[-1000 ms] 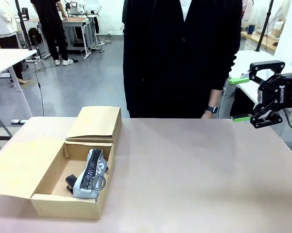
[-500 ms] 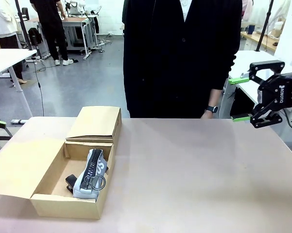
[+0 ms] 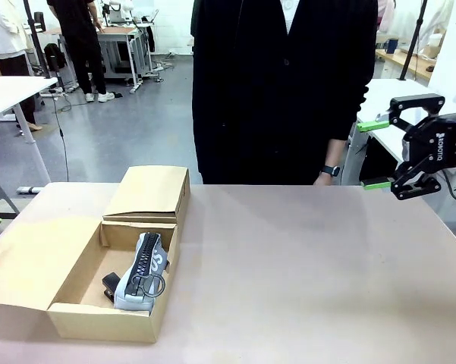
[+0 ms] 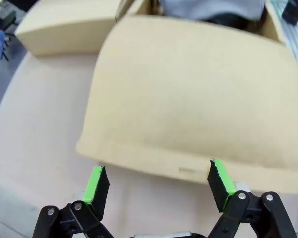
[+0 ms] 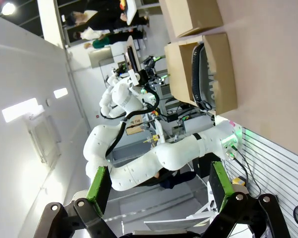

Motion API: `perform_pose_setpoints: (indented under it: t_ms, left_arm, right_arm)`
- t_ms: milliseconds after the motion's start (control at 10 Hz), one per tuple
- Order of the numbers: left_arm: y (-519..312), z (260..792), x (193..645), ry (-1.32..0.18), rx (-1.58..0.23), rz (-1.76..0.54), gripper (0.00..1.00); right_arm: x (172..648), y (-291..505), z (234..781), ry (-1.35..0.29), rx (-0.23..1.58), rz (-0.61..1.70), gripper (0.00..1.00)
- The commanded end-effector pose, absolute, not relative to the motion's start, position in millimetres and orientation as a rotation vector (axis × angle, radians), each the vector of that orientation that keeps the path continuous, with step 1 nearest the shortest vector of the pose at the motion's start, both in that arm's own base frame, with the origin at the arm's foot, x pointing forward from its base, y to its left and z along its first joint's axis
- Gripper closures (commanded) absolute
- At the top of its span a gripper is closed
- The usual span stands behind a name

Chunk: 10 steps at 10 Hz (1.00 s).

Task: Place items inside the box.
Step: Close the lid of the Mailer Box closest to the robot.

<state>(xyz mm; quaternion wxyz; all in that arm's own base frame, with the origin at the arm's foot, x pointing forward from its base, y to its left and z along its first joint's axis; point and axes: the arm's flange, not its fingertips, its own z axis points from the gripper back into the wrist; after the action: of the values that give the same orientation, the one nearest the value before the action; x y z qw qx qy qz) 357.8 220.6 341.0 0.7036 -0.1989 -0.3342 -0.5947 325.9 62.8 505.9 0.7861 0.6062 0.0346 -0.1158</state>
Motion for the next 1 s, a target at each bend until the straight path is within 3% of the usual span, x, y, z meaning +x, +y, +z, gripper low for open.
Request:
perform_pose_setpoints:
  t_ms: [0, 400, 900]
  left_arm:
    - [213.9, 327.6, 359.7, -0.643, -0.409, -1.357, 0.0]
    - [205.5, 301.6, 375.4, -0.528, -0.373, -1.375, 0.0]
    - [229.7, 298.5, 377.3, -0.485, -0.346, -1.352, 0.0]
  right_arm:
    - [328.4, 64.1, 507.8, 0.053, 1.321, -0.249, 0.0]
    - [328.4, 64.1, 507.8, 0.053, 1.321, -0.249, 0.0]
    - [328.4, 64.1, 507.8, 0.053, 1.321, -0.249, 0.0]
